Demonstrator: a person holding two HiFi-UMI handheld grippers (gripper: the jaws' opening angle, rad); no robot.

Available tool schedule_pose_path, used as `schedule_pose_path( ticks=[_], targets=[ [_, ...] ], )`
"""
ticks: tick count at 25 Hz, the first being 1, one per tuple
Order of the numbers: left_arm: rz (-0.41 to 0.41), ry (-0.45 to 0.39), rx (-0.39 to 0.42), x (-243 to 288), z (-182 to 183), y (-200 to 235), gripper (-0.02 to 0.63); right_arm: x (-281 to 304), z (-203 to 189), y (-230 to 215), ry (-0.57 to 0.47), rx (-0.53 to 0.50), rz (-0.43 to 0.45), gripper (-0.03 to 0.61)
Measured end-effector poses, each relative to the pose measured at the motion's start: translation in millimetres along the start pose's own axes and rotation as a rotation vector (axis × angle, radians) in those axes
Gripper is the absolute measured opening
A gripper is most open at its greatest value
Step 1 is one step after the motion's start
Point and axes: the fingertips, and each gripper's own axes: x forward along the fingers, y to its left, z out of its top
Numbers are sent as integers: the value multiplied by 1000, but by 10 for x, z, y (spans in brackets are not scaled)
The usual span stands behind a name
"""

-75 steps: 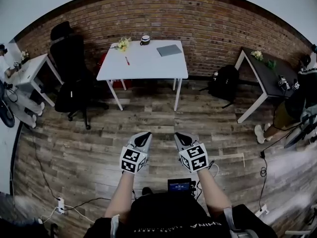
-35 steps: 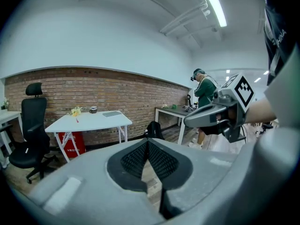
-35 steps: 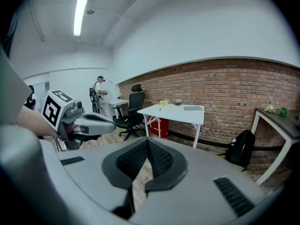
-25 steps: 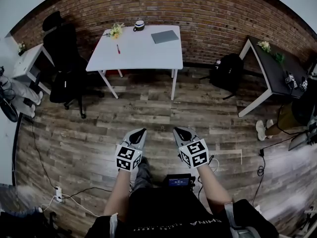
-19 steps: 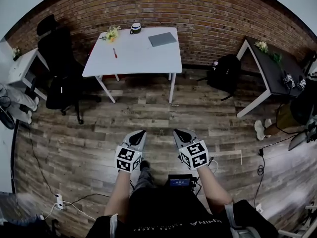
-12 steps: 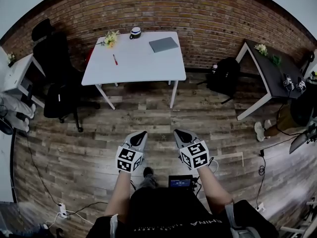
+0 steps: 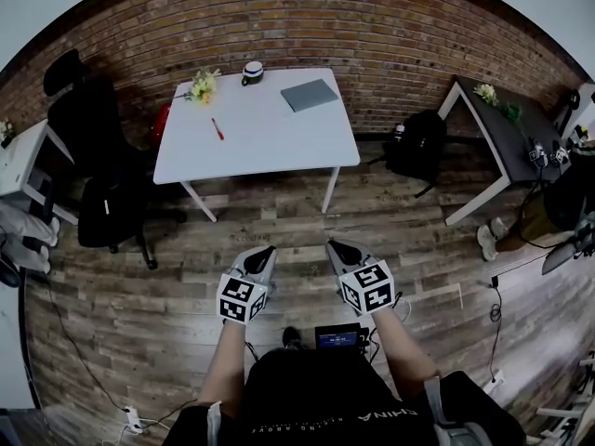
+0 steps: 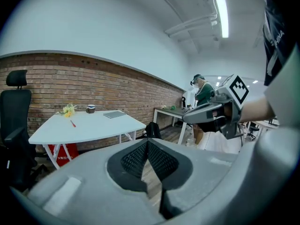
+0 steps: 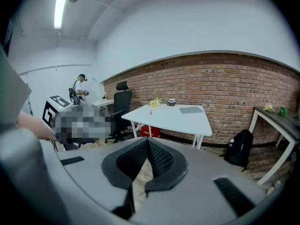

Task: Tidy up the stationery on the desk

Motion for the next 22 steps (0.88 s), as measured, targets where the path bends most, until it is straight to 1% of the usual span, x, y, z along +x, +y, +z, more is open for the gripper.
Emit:
schedule_pose_path(
  ticks=[5, 11, 17, 22],
  targets=[
    [-13, 7, -2, -13, -2, 289, 6, 245, 125, 47, 2, 11, -16, 9],
    [-14, 16, -22, 39, -52, 521, 6, 475, 155, 63, 20, 21, -12, 9],
    [-13, 31, -32, 232, -76, 704, 6, 748, 189, -60, 33, 27, 1, 9],
    [13, 44, -36, 436, -22, 1005, 6, 1112, 326, -218, 33, 31, 27, 9]
  ],
)
